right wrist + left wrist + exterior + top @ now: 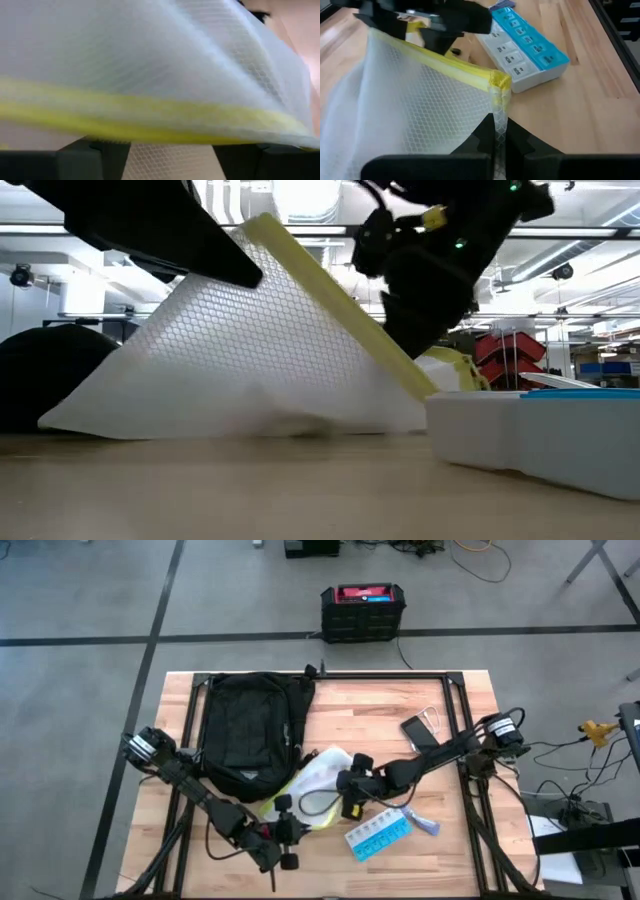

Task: Unpack backpack
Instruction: Remove the white charger adapter from the zip bag

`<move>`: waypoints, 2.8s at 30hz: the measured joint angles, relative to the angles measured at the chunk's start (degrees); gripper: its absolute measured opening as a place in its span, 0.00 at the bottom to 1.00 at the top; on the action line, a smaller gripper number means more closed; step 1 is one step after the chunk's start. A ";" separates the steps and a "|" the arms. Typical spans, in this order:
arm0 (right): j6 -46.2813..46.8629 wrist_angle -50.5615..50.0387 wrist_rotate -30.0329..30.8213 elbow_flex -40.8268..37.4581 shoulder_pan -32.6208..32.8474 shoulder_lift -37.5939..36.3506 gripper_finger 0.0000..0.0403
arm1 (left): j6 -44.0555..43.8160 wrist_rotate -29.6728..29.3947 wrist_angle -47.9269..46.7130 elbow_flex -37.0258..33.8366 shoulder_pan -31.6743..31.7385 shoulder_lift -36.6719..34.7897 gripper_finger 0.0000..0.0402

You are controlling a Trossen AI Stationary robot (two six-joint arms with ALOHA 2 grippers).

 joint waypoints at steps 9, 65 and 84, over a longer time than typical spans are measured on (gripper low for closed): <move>7.14 1.51 -0.43 -0.19 0.07 5.59 0.61 | -1.06 -0.09 0.02 -1.39 0.02 0.02 0.00; 33.96 5.13 4.14 1.85 9.49 6.36 0.82 | -1.34 -6.45 3.60 -3.66 -0.39 -0.87 0.00; 24.97 2.41 5.36 2.42 8.02 8.46 0.28 | -1.71 -6.75 4.38 -3.66 -0.48 0.22 0.00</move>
